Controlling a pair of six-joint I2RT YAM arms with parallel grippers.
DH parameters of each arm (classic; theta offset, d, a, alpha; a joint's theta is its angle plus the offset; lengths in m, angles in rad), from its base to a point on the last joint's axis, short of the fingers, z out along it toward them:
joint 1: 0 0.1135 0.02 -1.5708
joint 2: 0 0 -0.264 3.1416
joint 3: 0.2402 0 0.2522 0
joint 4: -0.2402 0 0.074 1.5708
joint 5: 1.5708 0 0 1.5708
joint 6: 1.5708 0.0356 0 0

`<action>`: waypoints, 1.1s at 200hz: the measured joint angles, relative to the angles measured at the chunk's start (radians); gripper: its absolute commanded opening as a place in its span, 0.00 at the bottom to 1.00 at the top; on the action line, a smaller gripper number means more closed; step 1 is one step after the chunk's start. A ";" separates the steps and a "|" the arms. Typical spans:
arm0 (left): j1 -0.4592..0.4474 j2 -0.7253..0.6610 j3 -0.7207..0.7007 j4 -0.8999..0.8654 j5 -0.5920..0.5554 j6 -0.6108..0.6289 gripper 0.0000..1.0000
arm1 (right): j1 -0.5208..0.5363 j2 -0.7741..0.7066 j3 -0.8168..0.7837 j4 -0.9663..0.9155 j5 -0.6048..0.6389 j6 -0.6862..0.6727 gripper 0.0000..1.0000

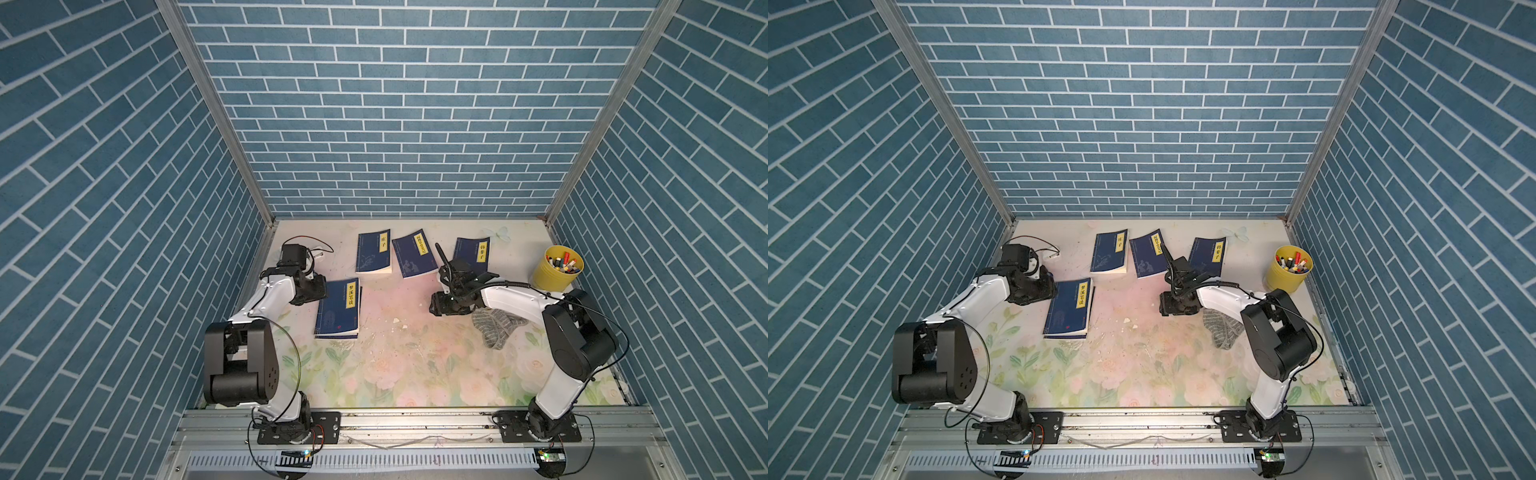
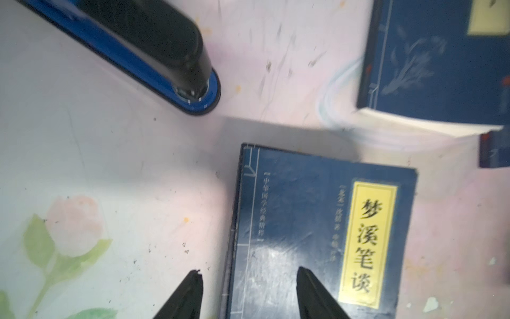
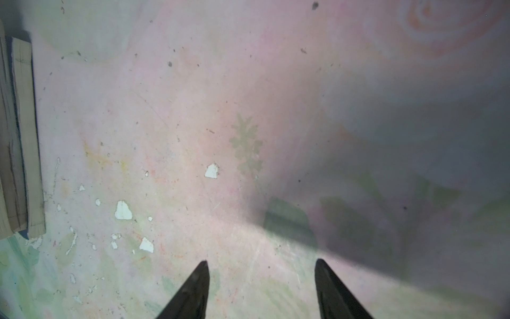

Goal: Wipe the cover of the book
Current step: Place the book on the book, then move the book to the center of the board.

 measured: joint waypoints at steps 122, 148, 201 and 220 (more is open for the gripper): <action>-0.328 0.104 0.080 0.306 -0.027 -0.215 0.61 | -0.275 -0.035 0.225 -0.172 0.127 -0.064 0.60; -0.427 0.180 0.121 0.365 -0.050 -0.251 0.61 | -0.361 0.070 0.395 -0.225 0.131 -0.098 0.60; -0.534 0.240 0.167 0.432 -0.063 -0.274 0.61 | -0.461 0.505 0.916 -0.389 0.095 -0.146 0.61; -0.535 0.237 0.146 0.461 -0.064 -0.279 0.61 | -0.481 0.642 1.091 -0.449 0.080 -0.158 0.61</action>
